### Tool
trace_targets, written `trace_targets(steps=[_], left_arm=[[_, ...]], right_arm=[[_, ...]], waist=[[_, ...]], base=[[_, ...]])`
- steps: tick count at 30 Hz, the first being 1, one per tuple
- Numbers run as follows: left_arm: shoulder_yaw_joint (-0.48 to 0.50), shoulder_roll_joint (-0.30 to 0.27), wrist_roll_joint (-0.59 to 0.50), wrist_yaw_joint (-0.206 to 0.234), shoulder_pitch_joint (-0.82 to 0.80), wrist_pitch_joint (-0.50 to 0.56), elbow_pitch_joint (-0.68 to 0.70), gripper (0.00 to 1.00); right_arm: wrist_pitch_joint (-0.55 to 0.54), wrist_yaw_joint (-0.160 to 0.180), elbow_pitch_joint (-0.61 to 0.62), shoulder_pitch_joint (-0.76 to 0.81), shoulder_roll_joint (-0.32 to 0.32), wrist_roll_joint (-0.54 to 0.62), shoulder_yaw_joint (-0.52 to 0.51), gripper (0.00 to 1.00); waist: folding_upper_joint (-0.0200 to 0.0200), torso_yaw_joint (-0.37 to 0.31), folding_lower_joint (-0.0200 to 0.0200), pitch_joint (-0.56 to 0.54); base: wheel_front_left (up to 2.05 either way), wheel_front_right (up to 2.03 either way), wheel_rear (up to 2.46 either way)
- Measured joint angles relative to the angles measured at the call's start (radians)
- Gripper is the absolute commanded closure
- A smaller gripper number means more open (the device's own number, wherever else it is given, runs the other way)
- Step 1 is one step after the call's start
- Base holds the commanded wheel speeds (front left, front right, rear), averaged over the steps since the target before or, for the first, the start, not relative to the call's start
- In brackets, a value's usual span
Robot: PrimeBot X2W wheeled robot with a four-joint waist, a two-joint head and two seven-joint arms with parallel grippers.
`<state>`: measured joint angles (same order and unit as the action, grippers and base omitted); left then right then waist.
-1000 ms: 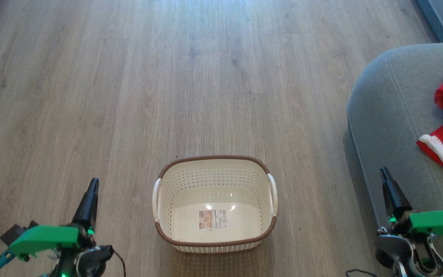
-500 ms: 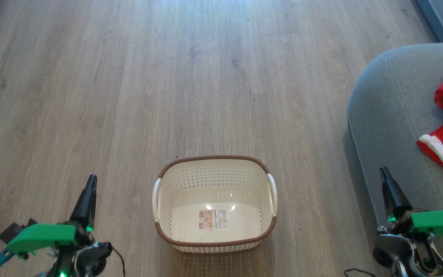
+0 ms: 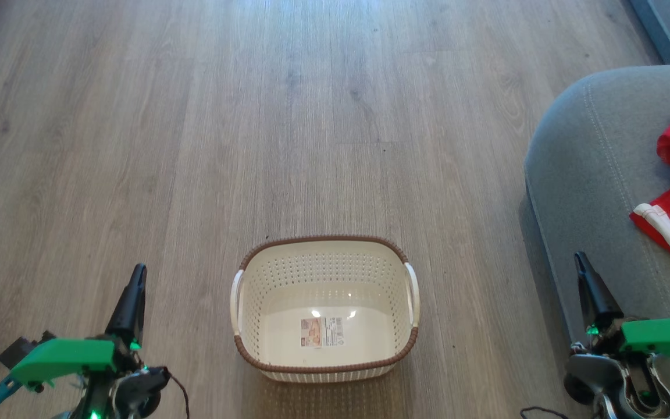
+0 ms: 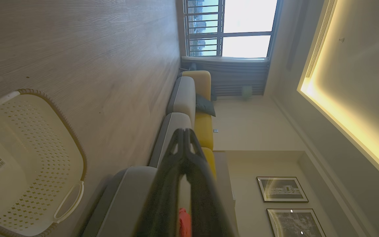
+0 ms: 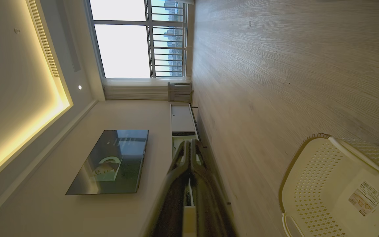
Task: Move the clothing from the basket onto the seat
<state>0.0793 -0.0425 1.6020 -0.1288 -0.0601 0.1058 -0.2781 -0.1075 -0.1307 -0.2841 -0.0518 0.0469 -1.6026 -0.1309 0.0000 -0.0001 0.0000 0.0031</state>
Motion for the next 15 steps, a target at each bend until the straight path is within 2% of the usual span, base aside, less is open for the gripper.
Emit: trace_targets(steps=[15], left_arm=[[0.000,0.000,0.000,0.000,0.000,0.000,0.000,1.00]], right_arm=[[0.000,0.000,0.000,0.000,0.000,0.000,0.000,1.00]], waist=[[0.0000,0.000,0.0000,0.000]], base=[[0.00,0.00,0.00]])
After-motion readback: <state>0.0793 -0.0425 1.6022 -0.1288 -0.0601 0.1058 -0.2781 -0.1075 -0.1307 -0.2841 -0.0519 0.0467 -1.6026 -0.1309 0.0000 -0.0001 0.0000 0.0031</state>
